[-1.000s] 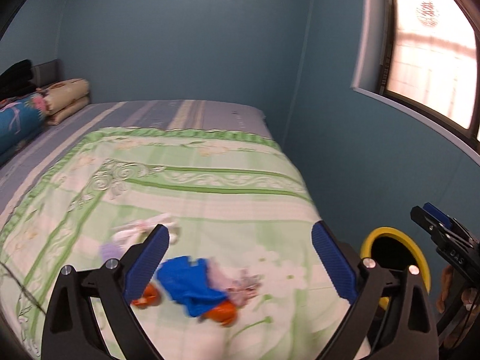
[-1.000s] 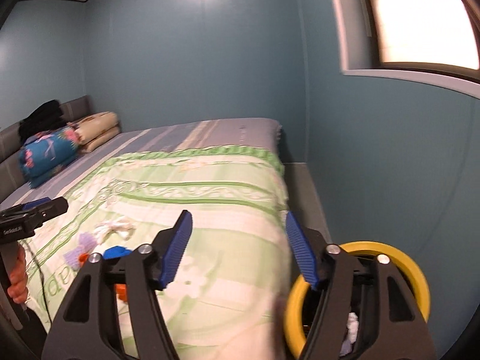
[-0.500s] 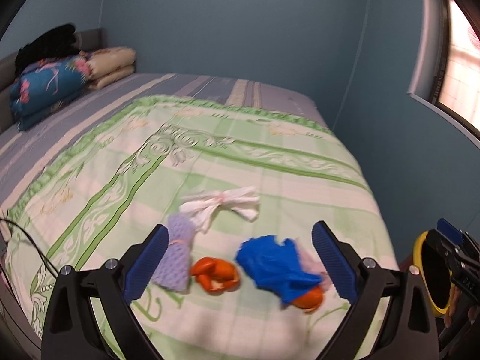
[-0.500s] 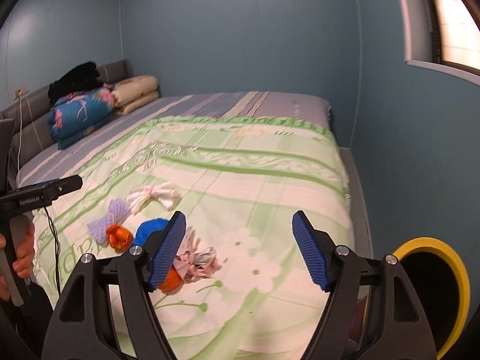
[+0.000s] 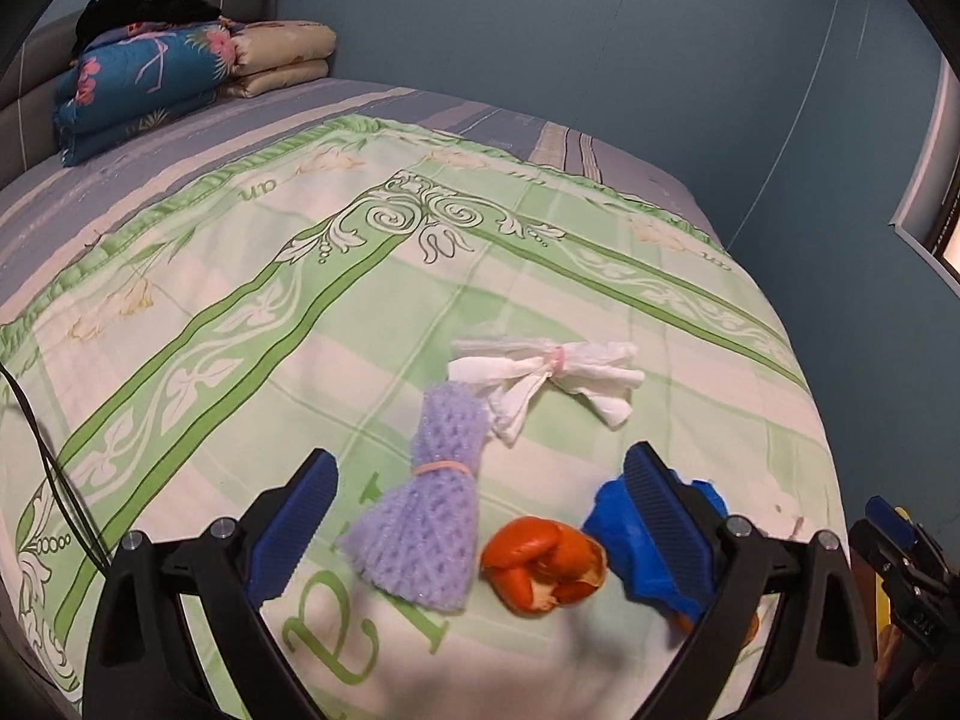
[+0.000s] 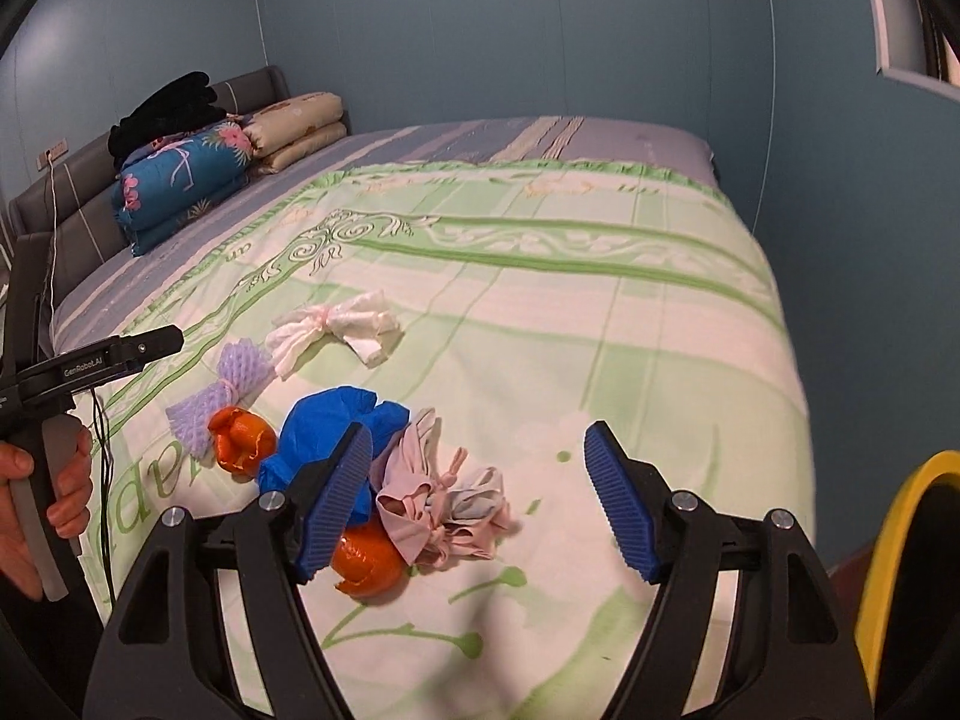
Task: Collect trash
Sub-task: 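Move both open tools back over the remaining trash on the bed, then grasp the lavender foam net with the left tool while the right tool grasps the pink cloth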
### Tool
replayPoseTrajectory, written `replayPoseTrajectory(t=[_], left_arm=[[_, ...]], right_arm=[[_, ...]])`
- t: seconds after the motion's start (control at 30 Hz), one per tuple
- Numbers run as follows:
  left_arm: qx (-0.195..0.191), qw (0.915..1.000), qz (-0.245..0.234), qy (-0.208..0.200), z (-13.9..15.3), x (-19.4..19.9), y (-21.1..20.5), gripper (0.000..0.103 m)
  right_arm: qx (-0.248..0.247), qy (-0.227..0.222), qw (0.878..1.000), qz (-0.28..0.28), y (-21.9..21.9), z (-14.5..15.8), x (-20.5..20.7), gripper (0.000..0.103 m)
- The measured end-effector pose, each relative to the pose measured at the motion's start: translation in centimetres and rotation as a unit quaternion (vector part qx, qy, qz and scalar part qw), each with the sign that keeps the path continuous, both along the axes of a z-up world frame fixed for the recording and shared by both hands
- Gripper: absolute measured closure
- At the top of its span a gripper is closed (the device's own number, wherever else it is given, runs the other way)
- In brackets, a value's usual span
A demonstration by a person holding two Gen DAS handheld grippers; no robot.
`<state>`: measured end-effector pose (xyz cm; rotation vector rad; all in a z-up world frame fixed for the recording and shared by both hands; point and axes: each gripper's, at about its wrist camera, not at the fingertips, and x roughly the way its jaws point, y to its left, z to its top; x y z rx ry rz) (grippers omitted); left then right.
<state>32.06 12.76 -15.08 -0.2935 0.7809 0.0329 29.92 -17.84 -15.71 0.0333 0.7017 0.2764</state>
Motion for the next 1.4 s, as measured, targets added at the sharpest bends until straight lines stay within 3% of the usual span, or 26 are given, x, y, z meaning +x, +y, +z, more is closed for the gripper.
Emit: replayPoseTrajectory(t=[0.2, 0.6, 0.87, 1.0, 1.17, 1.23, 1.4], left_arm=[[0.023, 0.9995, 0.007, 0.022, -1.6, 0.8, 1.1, 0.01], [0.023, 0.9966, -0.016, 0.078, -4.4, 3.1, 0.6, 0.011], [0.02, 0.9936, -0.032, 0.106, -6.0, 4.0, -0.2, 0.028], [0.014, 0.9925, -0.037, 0.116, -6.6, 4.3, -0.3, 0.036], [0.006, 0.9914, -0.036, 0.125, -7.1, 4.4, -0.2, 0.059], [0.008, 0.9917, -0.039, 0.122, -6.9, 4.3, -0.4, 0.063], [0.006, 0.9923, -0.041, 0.117, -6.6, 4.1, -0.4, 0.069]], right_arm=[[0.008, 0.029, 1.0, 0.009, 0.6, -2.4, 1.2, 0.033], [0.014, 0.063, 0.998, 0.025, 1.1, -4.4, 2.2, 0.034], [0.01, 0.077, 0.996, 0.034, 1.9, -5.4, 2.5, 0.042], [0.009, 0.085, 0.996, 0.039, 2.2, -5.8, 2.8, 0.052], [0.014, 0.094, 0.994, 0.046, 2.4, -6.3, 2.7, 0.072], [0.017, 0.094, 0.994, 0.05, 2.5, -6.2, 2.5, 0.083], [0.02, 0.09, 0.994, 0.059, 2.5, -5.9, 2.2, 0.094]])
